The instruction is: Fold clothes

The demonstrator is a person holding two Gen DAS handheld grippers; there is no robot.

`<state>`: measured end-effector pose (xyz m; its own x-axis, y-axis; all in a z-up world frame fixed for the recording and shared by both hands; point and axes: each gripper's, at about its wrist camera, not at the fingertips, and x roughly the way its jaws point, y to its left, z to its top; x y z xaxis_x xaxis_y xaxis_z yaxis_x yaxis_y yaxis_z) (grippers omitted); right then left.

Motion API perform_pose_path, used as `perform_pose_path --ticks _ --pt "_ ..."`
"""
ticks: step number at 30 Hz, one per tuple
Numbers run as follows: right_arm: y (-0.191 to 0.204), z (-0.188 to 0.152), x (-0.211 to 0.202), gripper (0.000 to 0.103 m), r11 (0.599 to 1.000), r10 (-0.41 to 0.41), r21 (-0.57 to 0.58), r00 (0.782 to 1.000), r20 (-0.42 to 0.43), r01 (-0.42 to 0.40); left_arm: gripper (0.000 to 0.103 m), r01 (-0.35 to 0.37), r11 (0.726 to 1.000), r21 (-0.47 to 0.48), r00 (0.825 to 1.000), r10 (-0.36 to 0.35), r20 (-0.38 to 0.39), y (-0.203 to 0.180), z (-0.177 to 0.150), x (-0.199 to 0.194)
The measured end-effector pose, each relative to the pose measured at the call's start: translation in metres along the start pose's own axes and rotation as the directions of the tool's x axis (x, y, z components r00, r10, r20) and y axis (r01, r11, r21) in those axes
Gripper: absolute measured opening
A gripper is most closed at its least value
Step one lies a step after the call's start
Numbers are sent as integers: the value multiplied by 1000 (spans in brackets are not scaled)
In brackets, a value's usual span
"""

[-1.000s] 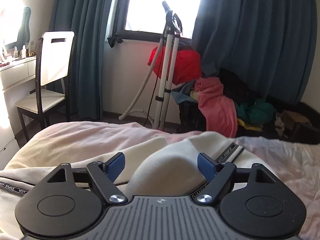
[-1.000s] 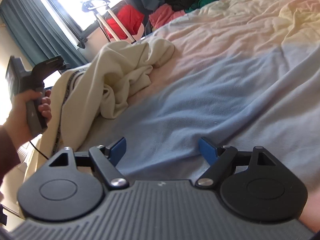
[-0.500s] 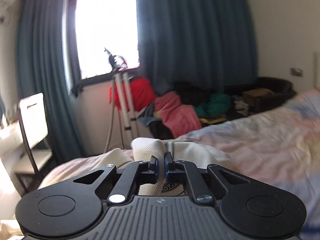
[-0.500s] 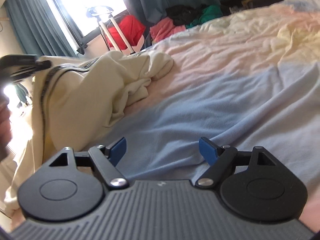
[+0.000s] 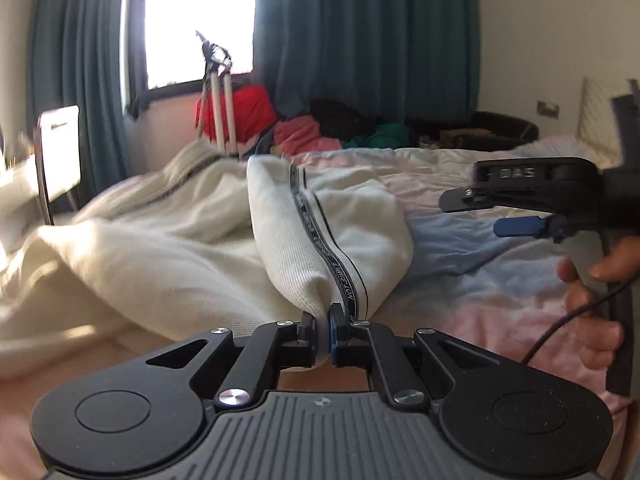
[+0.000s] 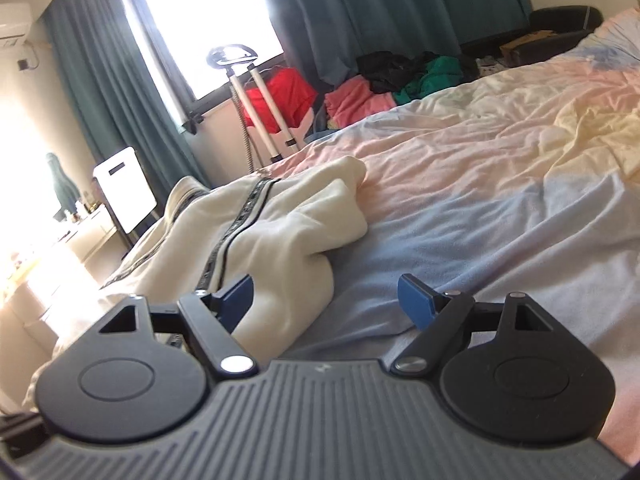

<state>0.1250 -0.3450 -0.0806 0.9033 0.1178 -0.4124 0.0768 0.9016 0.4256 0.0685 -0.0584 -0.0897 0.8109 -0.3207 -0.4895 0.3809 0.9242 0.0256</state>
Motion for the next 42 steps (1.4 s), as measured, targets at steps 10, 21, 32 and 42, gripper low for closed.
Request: perform_pose_path --ticks 10,21,32,42 --pt "35 4 -2 75 992 111 -64 993 -34 -113 9 80 984 -161 996 -84 -19 29 -8 12" --pt "131 49 126 75 976 99 -181 988 -119 -120 12 188 933 -307 980 -201 -12 61 -23 41" --pt "186 81 288 65 971 -163 -198 977 -138 134 12 255 913 -319 966 -257 37 72 -31 51" --pt "126 102 269 9 985 -172 12 978 -115 175 12 316 844 -433 945 -321 64 89 -34 58"
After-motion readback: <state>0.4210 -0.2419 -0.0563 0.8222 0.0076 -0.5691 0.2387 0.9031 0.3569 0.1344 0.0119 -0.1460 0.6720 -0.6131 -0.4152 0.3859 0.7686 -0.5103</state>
